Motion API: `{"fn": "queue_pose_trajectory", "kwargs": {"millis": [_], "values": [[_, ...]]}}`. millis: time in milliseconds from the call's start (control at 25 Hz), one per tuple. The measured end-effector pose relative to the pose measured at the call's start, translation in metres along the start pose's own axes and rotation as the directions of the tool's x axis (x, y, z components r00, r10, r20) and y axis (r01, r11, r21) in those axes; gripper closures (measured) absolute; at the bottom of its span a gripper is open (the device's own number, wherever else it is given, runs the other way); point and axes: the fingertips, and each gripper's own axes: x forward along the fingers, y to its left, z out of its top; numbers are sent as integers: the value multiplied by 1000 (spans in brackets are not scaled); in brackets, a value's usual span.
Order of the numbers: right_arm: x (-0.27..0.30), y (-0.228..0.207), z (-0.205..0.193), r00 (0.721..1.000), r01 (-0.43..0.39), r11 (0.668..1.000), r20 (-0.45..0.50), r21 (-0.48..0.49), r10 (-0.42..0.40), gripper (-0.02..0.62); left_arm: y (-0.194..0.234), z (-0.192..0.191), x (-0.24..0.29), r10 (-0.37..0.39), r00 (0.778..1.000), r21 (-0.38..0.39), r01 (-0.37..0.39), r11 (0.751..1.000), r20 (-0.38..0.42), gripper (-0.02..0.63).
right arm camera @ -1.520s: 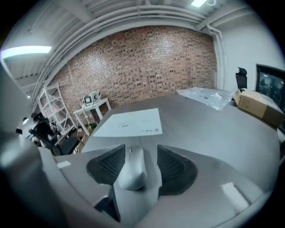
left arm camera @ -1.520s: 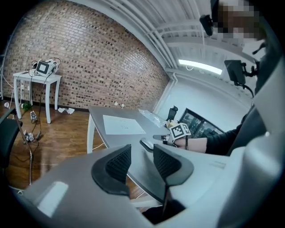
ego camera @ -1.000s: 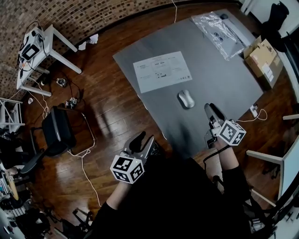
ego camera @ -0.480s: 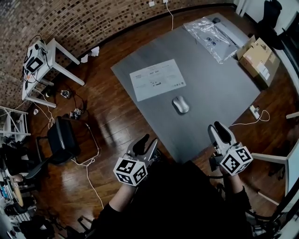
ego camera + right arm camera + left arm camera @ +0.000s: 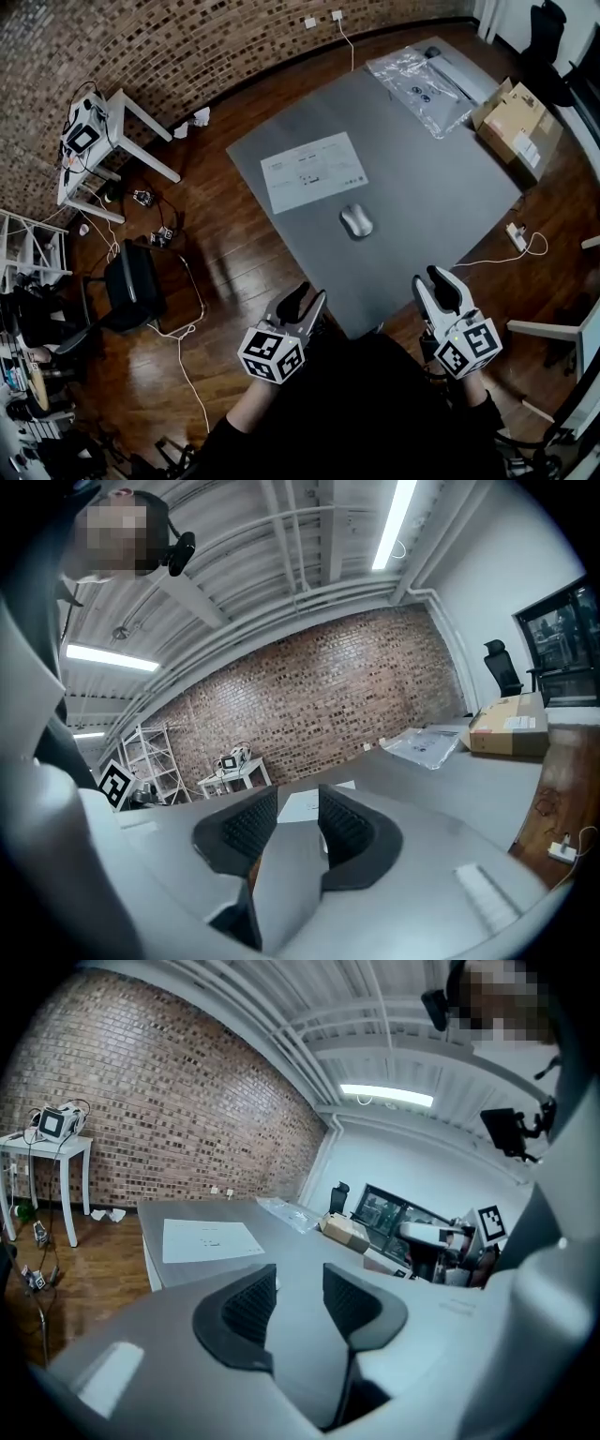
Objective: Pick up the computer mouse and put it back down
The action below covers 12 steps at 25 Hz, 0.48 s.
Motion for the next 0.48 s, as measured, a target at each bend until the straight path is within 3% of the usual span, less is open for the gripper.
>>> {"fn": "queue_pose_trajectory", "kwargs": {"millis": [280, 480], "values": [[5, 2, 7, 1000, -18, 999, 8, -33, 19, 469, -10, 14, -5, 8, 1000, 103, -10, 995, 23, 466], [17, 8, 4, 1000, -26, 1000, 8, -5, 26, 469, -5, 13, -7, -6, 1000, 101, 4, 995, 20, 466]]}}
